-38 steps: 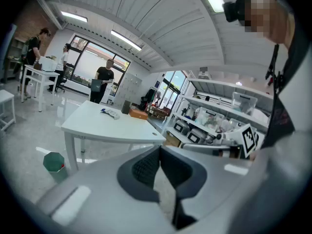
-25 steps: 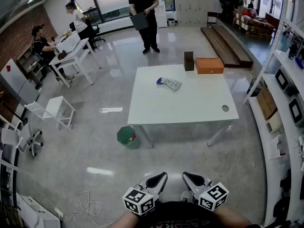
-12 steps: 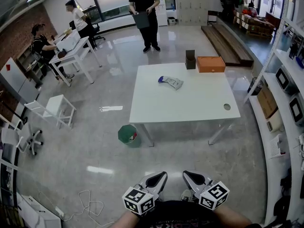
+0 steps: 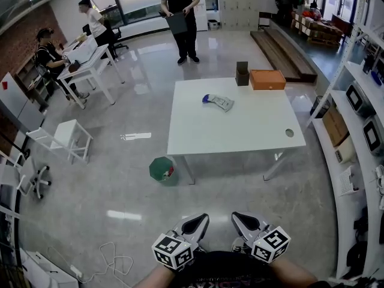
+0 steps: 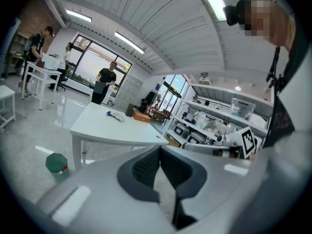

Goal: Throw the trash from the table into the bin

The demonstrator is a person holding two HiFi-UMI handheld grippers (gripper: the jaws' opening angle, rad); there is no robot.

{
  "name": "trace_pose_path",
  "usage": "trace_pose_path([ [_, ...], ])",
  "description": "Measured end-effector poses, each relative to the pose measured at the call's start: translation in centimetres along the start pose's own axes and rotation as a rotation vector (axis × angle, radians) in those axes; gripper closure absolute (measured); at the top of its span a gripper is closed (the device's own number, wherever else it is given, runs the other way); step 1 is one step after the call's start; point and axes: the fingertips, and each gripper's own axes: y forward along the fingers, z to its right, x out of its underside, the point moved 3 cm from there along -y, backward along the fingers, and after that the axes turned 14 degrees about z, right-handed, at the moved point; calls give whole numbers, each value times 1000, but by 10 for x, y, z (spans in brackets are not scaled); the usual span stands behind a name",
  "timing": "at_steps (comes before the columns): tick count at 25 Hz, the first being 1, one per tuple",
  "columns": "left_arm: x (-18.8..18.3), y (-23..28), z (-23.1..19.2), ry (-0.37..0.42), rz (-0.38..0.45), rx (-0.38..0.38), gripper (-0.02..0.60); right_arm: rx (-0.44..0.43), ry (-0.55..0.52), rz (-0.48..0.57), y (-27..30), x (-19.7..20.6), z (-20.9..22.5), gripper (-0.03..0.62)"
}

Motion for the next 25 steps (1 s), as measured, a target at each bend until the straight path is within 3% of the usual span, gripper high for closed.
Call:
trace_pose_path([
  [14,-31,-42,-80,-13,-9,71,574,99,-19,47,73,13,-48,594],
  [25,-50,-66,-117,-13,47,59,574,120,-61,72,106,8,-59,579],
])
